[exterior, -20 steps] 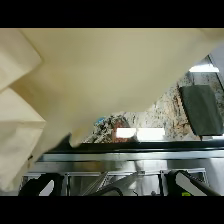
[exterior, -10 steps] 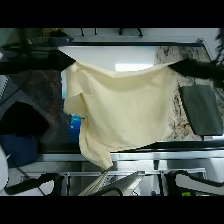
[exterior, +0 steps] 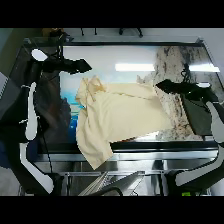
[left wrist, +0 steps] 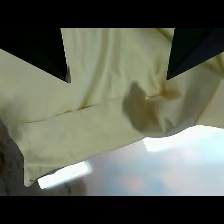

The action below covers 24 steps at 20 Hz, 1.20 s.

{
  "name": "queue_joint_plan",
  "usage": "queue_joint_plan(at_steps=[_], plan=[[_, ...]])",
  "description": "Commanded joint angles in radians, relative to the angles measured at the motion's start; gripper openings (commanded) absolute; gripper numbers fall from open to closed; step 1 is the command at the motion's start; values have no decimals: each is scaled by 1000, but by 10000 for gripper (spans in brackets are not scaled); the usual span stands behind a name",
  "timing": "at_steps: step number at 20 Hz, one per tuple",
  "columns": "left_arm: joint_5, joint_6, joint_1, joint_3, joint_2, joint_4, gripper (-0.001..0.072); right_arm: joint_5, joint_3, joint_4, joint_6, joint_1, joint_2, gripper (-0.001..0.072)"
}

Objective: Fold the shirts.

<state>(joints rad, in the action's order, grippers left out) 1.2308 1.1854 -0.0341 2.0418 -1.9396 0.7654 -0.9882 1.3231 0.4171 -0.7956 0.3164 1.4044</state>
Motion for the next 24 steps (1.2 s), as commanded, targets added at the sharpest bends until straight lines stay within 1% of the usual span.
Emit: queue_joint_plan(at_steps=[1, 2, 4, 5, 6, 8, 9, 11, 13, 14, 16, 17, 22, 24], plan=[[212, 83, 100, 16, 10, -1, 673, -140, 15, 170, -71, 109, -47, 303], [262, 116, 139, -34, 46, 0, 673, -200, 11, 261, -112, 153, -69, 304], [343, 142, 210, -158, 119, 1, 673, -321, -1, 392, -137, 213, -82, 307], [364, 144, 234, -238, 159, 1, 673, -371, -14, 444, -136, 231, -82, 379], [372, 144, 254, -334, 206, 2, 673, -407, -31, 508, -133, 238, -81, 414], [353, 128, 277, -535, 296, 3, 673, -435, -59, 598, -131, 238, -73, 413], [330, 110, 285, -639, 341, 11, 673, -439, -76, 604, -117, 238, -67, 413], [273, 89, 286, -812, 416, 82, 673, -438, -107, 603, -117, 233, -52, 411], [202, 78, 286, -959, 478, 163, 672, -448, -130, 603, -118, 222, -26, 409], [175, 69, 286, -1013, 499, 167, 673, -462, -138, 600, -118, 215, -13, 408], [136, 50, 286, -1096, 526, 167, 672, -465, -148, 596, -118, 183, 0, 397], [121, 45, 286, -1131, 531, 167, 672, -465, -153, 591, -118, 161, 2, 357], [23, 33, 286, -1286, 530, 176, 672, -451, -158, 593, -117, 52, 13, 361], [-18, 6, 280, -1328, 530, 140, 672, -445, -158, 593, -117, 48, 13, 360]])
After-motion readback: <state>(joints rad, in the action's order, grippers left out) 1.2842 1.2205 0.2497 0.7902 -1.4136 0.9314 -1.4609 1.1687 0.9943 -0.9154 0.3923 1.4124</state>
